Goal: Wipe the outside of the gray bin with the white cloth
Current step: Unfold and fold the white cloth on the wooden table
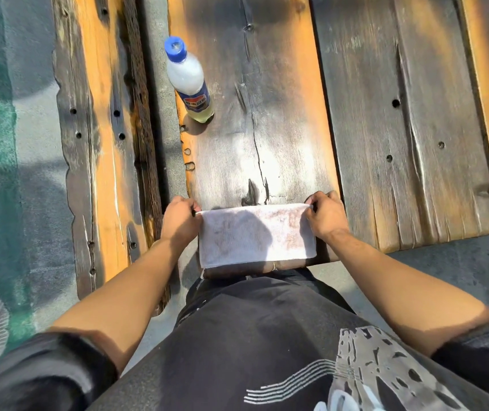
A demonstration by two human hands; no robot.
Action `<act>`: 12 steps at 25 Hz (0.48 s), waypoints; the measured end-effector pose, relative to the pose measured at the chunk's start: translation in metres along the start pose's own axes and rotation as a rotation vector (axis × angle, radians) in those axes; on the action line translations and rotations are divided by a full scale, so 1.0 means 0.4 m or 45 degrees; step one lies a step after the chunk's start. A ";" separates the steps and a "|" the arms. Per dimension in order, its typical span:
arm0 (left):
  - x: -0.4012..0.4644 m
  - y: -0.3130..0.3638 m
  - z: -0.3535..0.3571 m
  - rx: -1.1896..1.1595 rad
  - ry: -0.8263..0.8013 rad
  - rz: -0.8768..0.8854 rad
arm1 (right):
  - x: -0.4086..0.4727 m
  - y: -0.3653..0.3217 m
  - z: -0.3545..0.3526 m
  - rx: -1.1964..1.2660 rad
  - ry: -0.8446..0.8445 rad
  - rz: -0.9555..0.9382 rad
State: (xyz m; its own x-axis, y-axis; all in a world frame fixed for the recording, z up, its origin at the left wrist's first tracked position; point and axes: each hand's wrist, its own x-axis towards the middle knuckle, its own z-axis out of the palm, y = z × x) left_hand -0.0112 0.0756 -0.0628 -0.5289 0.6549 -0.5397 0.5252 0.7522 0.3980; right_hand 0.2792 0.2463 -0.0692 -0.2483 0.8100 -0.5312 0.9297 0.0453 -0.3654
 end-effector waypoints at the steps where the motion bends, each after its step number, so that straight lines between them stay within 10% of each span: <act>1: 0.003 -0.003 0.000 -0.013 -0.005 0.002 | 0.004 0.001 -0.001 0.002 0.001 0.008; 12: 0.026 0.019 -0.005 0.257 -0.012 0.033 | 0.000 -0.010 -0.027 0.390 0.045 0.077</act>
State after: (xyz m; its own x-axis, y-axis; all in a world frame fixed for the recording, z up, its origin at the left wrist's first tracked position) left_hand -0.0138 0.0882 -0.0640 -0.5079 0.6722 -0.5387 0.6621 0.7047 0.2551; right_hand 0.2784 0.2524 -0.0593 -0.1805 0.8260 -0.5339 0.8159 -0.1774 -0.5503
